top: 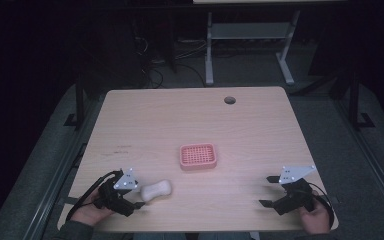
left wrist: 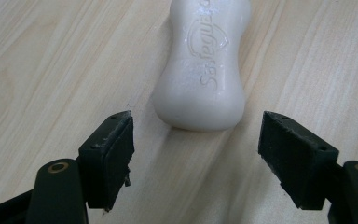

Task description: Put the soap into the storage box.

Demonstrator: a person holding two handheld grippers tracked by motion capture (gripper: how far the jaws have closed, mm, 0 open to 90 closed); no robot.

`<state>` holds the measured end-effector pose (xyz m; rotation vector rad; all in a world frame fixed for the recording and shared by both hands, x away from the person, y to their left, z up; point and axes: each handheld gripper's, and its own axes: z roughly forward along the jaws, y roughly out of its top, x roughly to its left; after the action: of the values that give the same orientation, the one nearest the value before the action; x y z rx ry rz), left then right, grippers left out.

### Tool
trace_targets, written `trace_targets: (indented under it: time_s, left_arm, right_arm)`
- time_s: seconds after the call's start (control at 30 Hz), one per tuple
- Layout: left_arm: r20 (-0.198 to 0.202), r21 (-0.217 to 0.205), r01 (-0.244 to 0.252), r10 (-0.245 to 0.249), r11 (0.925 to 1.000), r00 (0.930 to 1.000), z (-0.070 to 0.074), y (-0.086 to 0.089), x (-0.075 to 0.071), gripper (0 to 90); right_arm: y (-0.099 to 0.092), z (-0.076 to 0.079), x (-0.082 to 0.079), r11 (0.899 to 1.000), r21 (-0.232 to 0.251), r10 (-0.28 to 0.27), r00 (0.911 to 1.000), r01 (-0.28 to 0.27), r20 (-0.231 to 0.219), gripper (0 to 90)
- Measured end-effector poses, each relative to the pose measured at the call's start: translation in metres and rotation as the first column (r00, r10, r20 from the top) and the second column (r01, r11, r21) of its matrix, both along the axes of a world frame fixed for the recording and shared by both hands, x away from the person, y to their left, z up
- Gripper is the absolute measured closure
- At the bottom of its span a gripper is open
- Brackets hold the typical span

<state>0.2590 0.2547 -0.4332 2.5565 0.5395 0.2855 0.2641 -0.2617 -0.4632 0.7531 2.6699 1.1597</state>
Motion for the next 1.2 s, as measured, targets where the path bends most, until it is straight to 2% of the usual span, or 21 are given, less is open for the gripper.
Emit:
trace_targets:
  time_s: [1.2]
  left_arm:
    - [0.012,0.003,0.024,-0.024,0.9997,0.9996,0.004,-0.015,0.009,26.2]
  right_arm:
    - [0.002,0.000,0.001,1.000,-0.001,0.007,1.0000,-0.007,-0.001,14.1]
